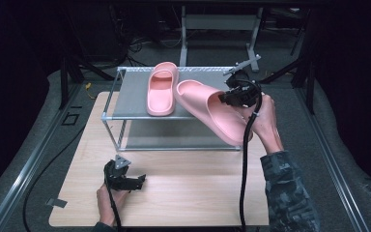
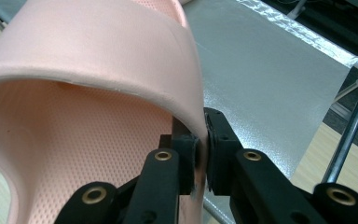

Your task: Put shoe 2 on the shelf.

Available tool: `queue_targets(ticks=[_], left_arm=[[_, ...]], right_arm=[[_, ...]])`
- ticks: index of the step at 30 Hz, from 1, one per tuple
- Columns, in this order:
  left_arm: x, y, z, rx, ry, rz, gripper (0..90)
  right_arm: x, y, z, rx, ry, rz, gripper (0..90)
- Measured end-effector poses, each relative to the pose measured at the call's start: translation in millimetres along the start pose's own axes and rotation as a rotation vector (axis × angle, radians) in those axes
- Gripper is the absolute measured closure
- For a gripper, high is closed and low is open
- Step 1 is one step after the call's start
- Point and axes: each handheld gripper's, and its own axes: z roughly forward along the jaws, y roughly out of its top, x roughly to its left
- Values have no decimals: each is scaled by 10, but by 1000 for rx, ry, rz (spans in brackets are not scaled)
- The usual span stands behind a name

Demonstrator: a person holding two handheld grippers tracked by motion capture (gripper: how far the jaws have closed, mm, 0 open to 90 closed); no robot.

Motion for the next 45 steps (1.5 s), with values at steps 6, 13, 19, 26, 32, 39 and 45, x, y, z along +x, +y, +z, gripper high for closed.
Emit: queue_targets(ticks=[6,13,19,26,32,39,45], left_arm=[[0,0,0,0,0,0,0],[0,0,0,0,0,0,0],[1,0,1,-1,0,1,0],[-2,-1,2,0,-3,-3,0],[-2,0,1,-1,-1,-3,0],[-1,1,1,-1,-1,-3,0],[-1,0,2,-2,-1,-2,0]], right_arm=[[-49,52,70,11,-34,24,840],[-70,112,143,24,-60,41,840],[-111,149,192,34,-70,70,840],[-141,217,209,29,-88,98,840],[-130,292,220,32,-108,99,839],[-146,366,260,41,-119,103,839],[-157,395,324,45,-129,129,839]])
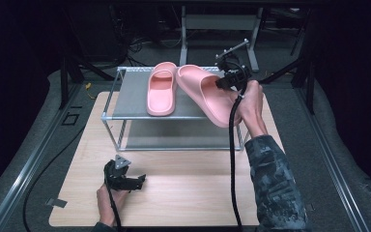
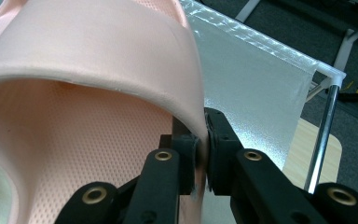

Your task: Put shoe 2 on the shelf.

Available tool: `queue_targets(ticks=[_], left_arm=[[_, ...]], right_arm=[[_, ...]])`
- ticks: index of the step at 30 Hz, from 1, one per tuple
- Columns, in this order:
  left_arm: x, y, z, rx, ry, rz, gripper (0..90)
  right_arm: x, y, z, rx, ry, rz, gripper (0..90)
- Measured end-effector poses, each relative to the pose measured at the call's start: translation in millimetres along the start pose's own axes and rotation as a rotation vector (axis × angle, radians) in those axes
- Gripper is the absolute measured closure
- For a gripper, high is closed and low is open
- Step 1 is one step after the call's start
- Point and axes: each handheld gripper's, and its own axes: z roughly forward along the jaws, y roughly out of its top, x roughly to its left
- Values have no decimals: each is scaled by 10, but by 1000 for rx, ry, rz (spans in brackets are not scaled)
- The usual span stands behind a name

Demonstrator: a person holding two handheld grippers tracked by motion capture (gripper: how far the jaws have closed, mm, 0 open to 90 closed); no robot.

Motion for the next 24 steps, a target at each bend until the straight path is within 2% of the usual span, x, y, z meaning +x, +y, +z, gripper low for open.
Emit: queue_targets(ticks=[9,13,20,24], left_arm=[[-1,0,-1,1,0,0,0],[0,0,-1,1,0,0,0],[-1,0,-1,0,0,1,1],[-1,1,-2,2,-1,1,1]], right_arm=[[-22,44,110,34,-47,43,839],[-38,65,173,41,-43,76,839],[25,101,285,52,-76,103,839],[14,115,330,70,-73,132,838]])
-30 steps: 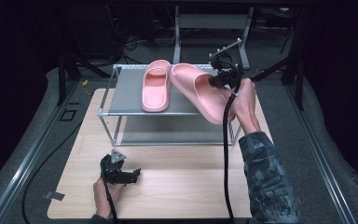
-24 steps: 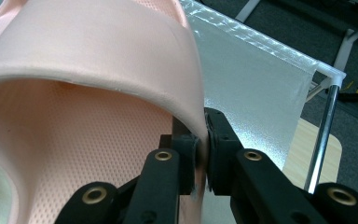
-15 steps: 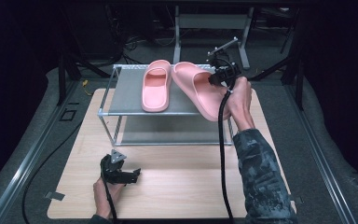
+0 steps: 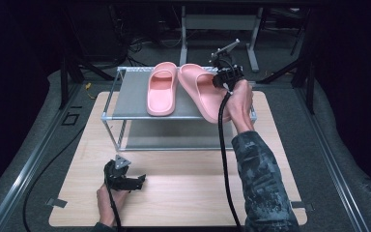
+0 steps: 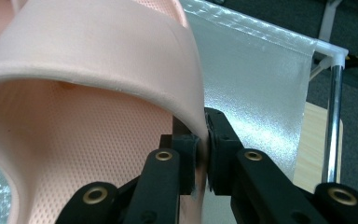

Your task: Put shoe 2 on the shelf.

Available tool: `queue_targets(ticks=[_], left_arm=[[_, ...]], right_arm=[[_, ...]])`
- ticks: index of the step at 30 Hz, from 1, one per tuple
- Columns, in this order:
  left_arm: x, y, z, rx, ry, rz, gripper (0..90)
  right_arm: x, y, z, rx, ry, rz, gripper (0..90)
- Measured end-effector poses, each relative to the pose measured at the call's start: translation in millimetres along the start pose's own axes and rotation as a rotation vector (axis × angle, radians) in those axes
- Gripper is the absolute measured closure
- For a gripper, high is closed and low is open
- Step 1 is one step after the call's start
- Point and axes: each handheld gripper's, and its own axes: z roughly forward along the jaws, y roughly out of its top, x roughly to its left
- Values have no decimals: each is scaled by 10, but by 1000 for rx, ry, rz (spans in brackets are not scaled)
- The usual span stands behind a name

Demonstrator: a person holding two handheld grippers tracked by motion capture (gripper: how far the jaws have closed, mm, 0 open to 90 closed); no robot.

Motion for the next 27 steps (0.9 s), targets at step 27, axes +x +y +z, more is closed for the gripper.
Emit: queue_targets(ticks=[27], left_arm=[[-3,-1,1,-3,2,0,3]], right_arm=[[-121,-386,-21,-68,109,57,647]])
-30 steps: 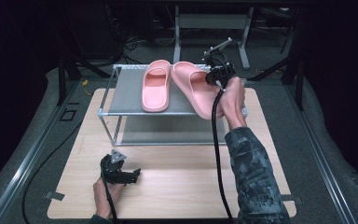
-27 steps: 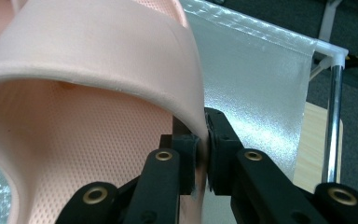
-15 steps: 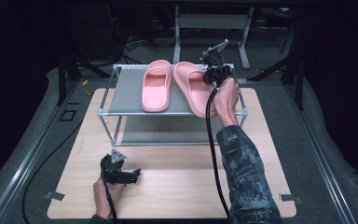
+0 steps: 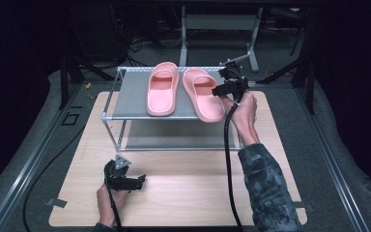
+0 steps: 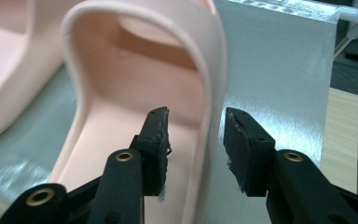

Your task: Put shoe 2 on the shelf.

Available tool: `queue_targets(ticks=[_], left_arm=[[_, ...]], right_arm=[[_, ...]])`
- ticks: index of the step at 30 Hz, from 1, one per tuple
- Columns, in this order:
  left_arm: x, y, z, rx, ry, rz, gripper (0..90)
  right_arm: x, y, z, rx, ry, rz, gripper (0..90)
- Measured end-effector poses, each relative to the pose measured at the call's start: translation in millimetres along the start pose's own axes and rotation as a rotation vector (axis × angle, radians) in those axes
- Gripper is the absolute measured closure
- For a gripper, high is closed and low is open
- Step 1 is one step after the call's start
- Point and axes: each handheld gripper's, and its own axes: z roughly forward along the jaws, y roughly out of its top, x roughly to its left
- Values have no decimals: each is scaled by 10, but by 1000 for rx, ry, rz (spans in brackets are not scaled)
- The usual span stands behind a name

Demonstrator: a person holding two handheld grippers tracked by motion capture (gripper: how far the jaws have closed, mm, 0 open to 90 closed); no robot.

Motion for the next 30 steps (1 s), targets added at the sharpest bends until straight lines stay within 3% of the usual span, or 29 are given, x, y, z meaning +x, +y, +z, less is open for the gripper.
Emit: queue_targets(ticks=[2,4,8,11,13,15,16,19,21,24,28,30], left_arm=[[0,1,-1,2,0,0,3],[-1,0,0,0,1,-1,3],[-1,1,-1,2,1,-1,3],[-1,1,0,1,2,-1,3],[0,1,-2,3,1,0,3],[-2,0,0,0,1,-2,3],[-2,0,0,0,1,-2,3],[-2,0,-1,0,2,-2,3],[-2,0,-2,2,1,-2,3],[-2,1,-2,2,1,-2,4],[-2,1,-2,2,2,-2,4],[-2,1,-2,2,3,-2,4]], right_arm=[[-29,-83,-10,10,64,4,693],[-29,-114,-12,-1,44,17,718],[-8,-118,0,-19,76,83,763],[66,-108,47,-20,114,96,769],[123,-76,96,-38,73,75,756],[172,-41,116,-25,64,53,718],[191,-36,105,-25,71,32,689],[213,-84,13,-39,29,-4,598],[166,-142,-33,-15,72,-3,500],[85,-202,-81,-18,111,15,474],[-17,-223,-29,-3,202,108,478],[-35,-246,-21,-23,211,133,477]])
